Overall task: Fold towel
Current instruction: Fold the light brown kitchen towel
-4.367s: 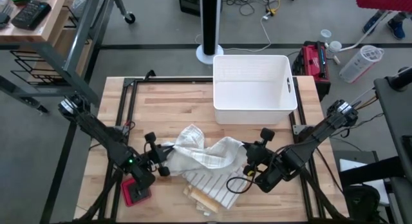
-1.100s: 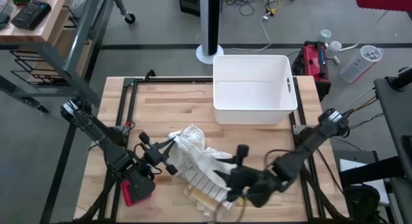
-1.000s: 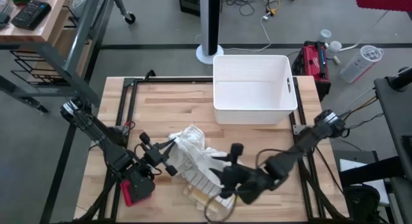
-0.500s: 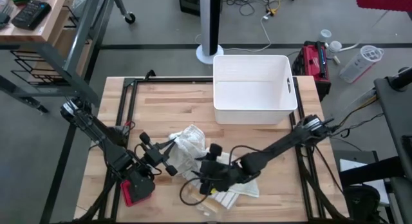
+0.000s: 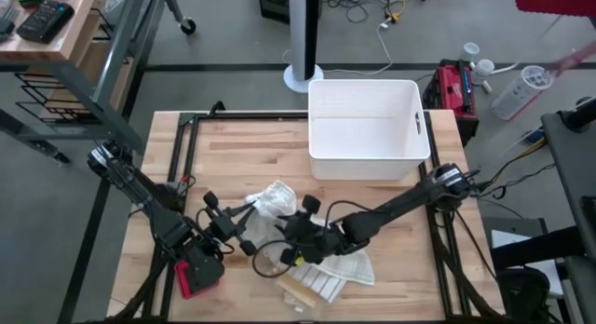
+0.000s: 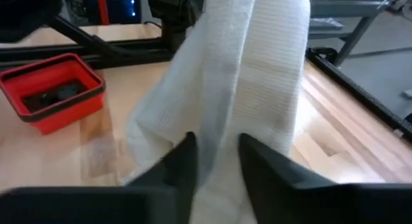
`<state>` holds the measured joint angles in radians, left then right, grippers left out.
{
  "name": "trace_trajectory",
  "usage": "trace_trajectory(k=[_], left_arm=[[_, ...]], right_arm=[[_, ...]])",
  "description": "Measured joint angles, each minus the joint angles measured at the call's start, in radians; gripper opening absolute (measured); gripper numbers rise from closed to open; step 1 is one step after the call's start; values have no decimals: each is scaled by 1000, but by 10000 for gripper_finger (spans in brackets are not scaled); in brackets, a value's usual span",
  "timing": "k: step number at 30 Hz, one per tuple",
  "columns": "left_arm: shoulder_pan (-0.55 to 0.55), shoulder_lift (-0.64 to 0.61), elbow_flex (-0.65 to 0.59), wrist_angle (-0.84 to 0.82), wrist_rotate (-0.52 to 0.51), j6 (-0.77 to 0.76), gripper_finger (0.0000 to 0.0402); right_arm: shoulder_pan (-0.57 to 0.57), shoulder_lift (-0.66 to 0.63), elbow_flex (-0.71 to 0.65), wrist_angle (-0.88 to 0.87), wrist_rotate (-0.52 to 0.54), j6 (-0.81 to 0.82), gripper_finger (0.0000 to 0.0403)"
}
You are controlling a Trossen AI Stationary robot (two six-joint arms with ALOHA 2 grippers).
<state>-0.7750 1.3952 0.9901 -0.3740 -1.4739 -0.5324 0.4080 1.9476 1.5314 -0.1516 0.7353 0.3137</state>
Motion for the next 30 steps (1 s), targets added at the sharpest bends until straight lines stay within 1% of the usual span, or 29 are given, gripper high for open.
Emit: trace_trajectory(k=[3, 4, 5, 11, 19, 21, 24, 26, 27, 30], left_arm=[[0, 0, 0, 0, 1, 1, 18], [0, 0, 0, 0, 1, 3, 22], [0, 0, 0, 0, 1, 3, 25], [0, 0, 0, 0, 22, 34, 38], [0, 0, 0, -2, 27, 54, 59], [0, 0, 0, -3, 43, 62, 65], [0, 0, 0, -3, 63, 78, 72], [0, 0, 0, -7, 94, 83, 76], [0, 0, 0, -11, 125, 95, 77], [1, 0, 0, -18, 289, 171, 76]], right_arm=[[-5, 0, 0, 0, -19, -40, 33], [-5, 0, 0, 0, -31, -54, 17], [-4, 0, 0, 1, -32, -65, 11], [4, -8, 0, -28, -18, -88, 3], [48, -69, 0, -158, 73, -91, 1], [64, -81, 0, -192, 103, -100, 1], [93, -102, 0, -305, 158, -66, 1], [113, -119, 0, -409, 198, -13, 1], [121, -127, 0, -456, 217, 10, 1], [142, -141, 0, -552, 258, 79, 0]])
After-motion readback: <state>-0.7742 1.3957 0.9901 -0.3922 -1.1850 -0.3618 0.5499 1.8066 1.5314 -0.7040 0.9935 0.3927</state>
